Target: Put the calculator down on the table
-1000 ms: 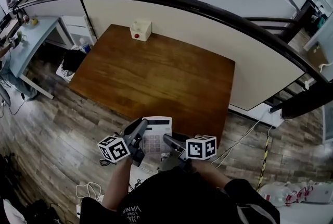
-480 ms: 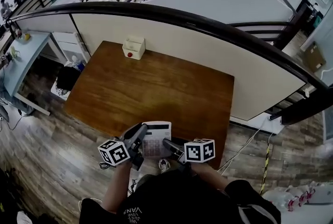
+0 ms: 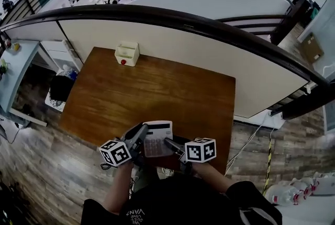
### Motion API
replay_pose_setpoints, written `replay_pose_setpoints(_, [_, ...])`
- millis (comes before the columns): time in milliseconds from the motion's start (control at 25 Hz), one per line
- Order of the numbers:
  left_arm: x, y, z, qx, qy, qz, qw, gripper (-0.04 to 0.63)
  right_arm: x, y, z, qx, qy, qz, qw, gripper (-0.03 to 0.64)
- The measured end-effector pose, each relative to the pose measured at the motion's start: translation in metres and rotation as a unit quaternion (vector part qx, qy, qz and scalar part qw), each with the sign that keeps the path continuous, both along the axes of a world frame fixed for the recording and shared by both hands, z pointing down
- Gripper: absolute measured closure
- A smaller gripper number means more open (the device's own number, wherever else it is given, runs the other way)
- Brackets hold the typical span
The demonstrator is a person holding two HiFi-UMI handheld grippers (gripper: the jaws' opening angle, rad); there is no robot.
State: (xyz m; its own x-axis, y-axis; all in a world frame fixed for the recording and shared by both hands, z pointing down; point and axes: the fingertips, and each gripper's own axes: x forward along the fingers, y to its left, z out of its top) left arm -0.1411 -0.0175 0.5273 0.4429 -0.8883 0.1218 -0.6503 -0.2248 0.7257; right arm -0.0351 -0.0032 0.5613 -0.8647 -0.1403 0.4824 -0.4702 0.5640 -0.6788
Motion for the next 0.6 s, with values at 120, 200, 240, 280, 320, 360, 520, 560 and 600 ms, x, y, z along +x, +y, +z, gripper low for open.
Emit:
replay_pose_setpoints(120, [-0.009, -0.02, 0.005, -0.006, 0.003, 0.022, 0.9997, 0.522, -0.01, -0.018, 0.005, 0.005, 0.012, 0.021, 1.0, 0.463])
replay_pose_setpoints(200, [-0.017, -0.035, 0.007, -0.01, 0.0, 0.039, 0.9992, 0.522, -0.019, -0.03, 0.007, 0.006, 0.016, 0.038, 0.999, 0.463])
replay_pose_setpoints(240, [-0.023, -0.043, 0.007, -0.011, -0.001, 0.047, 0.9988, 0.522, -0.025, -0.037, 0.007, 0.006, 0.017, 0.046, 0.999, 0.463])
replay_pose_setpoints(280, [-0.028, -0.051, 0.008, -0.011, -0.002, 0.053, 0.9985, 0.522, -0.03, -0.044, 0.008, 0.007, 0.017, 0.053, 0.998, 0.463])
replay_pose_setpoints(320, [-0.032, -0.059, 0.008, -0.012, -0.002, 0.06, 0.9981, 0.522, -0.035, -0.05, 0.009, 0.008, 0.018, 0.06, 0.998, 0.463])
replay_pose_setpoints(360, [-0.036, -0.068, 0.009, -0.011, -0.002, 0.067, 0.9977, 0.522, -0.04, -0.058, 0.01, 0.011, 0.019, 0.066, 0.998, 0.463])
replay_pose_setpoints(520, [-0.051, -0.1, 0.011, -0.009, -0.009, 0.094, 0.9955, 0.522, -0.057, -0.087, 0.014, 0.02, 0.022, 0.092, 0.995, 0.463])
replay_pose_setpoints(560, [-0.055, -0.107, 0.012, -0.009, -0.011, 0.099, 0.995, 0.522, -0.061, -0.094, 0.015, 0.022, 0.023, 0.097, 0.995, 0.463])
replay_pose_setpoints(600, [-0.059, -0.115, 0.013, -0.008, -0.014, 0.104, 0.9945, 0.522, -0.066, -0.101, 0.015, 0.023, 0.024, 0.102, 0.994, 0.463])
